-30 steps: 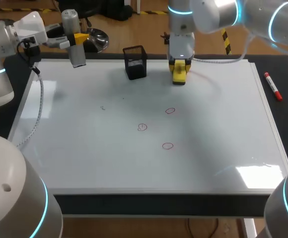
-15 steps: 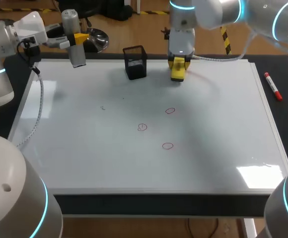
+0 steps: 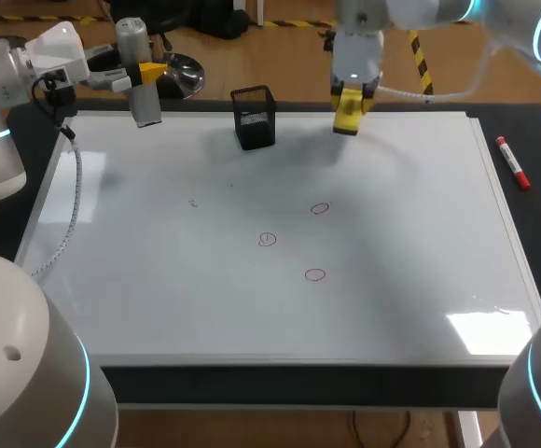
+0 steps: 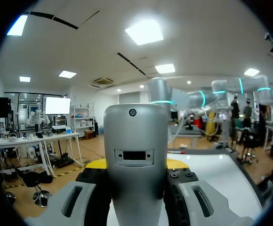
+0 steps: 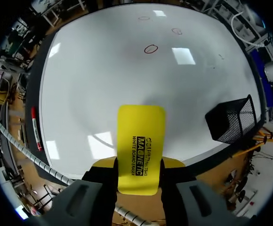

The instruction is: Pick up the inspection probe, press it on each red-marked spot on the whiteboard one by one, put down the probe, pick up the eraser, and wipe off all the red marks.

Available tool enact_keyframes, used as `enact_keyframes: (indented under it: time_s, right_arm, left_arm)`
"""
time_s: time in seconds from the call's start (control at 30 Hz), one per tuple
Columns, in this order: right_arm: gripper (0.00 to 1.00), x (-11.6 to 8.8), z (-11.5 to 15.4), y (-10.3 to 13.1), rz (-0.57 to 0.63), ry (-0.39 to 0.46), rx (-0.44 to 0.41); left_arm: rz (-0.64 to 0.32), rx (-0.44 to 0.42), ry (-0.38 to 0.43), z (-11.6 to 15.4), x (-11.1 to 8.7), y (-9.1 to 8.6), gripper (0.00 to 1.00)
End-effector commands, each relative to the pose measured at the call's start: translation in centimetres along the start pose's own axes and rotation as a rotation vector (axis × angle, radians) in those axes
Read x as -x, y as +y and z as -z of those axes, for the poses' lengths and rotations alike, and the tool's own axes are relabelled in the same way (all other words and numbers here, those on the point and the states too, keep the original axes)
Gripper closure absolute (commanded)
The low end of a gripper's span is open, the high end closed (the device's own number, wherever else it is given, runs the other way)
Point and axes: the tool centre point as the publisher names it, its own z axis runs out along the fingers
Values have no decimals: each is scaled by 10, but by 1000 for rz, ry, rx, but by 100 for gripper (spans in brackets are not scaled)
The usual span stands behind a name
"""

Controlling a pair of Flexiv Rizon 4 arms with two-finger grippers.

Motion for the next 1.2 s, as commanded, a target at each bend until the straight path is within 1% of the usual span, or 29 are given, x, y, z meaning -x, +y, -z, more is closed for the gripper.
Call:
enact_keyframes:
  time_s: [0.03, 0.43, 0.6, 0.87, 1.2]
  right_arm:
    - [100, -17, 15, 5, -31, -25, -29]
    - [100, -66, 33, -4, -149, -43, -75]
    - [100, -85, 38, -3, -195, -59, -68]
    - [100, -124, 37, -1, -268, -49, -69]
    - [100, -162, 35, 2, -342, -45, -69]
  left_arm:
    - [-2, -3, -1, 0, 0, 0, 100]
    - [-2, -3, -1, 0, 0, 0, 100]
    - [-2, -3, -1, 0, 0, 0, 100]
    - [-2, -3, -1, 0, 0, 0, 100]
    - [-2, -3, -1, 0, 0, 0, 100]
